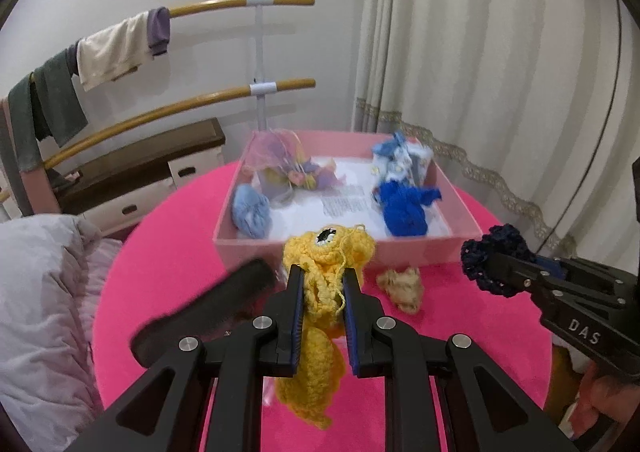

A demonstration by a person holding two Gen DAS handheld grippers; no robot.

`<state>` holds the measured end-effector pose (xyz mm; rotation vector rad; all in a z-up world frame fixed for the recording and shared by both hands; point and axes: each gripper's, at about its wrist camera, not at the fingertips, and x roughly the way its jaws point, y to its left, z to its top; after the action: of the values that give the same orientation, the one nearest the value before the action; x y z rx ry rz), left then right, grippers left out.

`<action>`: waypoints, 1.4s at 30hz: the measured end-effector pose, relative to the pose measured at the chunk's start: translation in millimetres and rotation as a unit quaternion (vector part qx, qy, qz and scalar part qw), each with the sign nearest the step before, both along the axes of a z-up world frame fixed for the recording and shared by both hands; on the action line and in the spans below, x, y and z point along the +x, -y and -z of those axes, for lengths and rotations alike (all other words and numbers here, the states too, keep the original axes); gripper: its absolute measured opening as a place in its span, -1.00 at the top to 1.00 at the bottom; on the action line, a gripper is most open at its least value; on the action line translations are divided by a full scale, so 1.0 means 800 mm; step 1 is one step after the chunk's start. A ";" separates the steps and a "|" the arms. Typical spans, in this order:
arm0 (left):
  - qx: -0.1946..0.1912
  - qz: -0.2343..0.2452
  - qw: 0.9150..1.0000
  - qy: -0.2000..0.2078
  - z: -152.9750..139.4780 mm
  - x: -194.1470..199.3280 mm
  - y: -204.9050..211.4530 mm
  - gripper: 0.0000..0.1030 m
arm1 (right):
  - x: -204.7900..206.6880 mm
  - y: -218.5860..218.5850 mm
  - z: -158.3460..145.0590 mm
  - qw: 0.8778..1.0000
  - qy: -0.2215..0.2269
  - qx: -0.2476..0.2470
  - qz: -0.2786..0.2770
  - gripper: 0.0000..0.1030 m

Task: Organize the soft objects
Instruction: 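Grasp the yellow crochet piece with the left tool while the right tool grasps the black knit scrunchie, then lower both held items into the pink box and open both tools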

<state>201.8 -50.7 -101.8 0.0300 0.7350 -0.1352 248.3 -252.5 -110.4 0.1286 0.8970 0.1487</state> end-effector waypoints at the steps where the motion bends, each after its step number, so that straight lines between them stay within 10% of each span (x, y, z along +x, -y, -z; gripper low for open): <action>1: 0.001 -0.003 1.000 0.003 -0.005 0.001 -0.002 0.72 | 0.003 -0.002 -0.006 1.000 0.005 -0.002 -0.003 0.69; 22: -0.005 -0.028 0.998 0.061 -0.088 0.078 -0.014 0.71 | 0.116 -0.021 -0.073 0.998 0.042 -0.002 -0.037 0.69; 42: -0.036 -0.028 0.999 -0.022 -0.044 0.262 -0.016 0.70 | 0.224 -0.025 0.009 0.997 -0.055 0.021 -0.040 0.68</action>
<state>411.4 -37.9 -66.7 -0.0620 0.7730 -0.1082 427.9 -232.9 -117.9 0.1416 1.0106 0.2373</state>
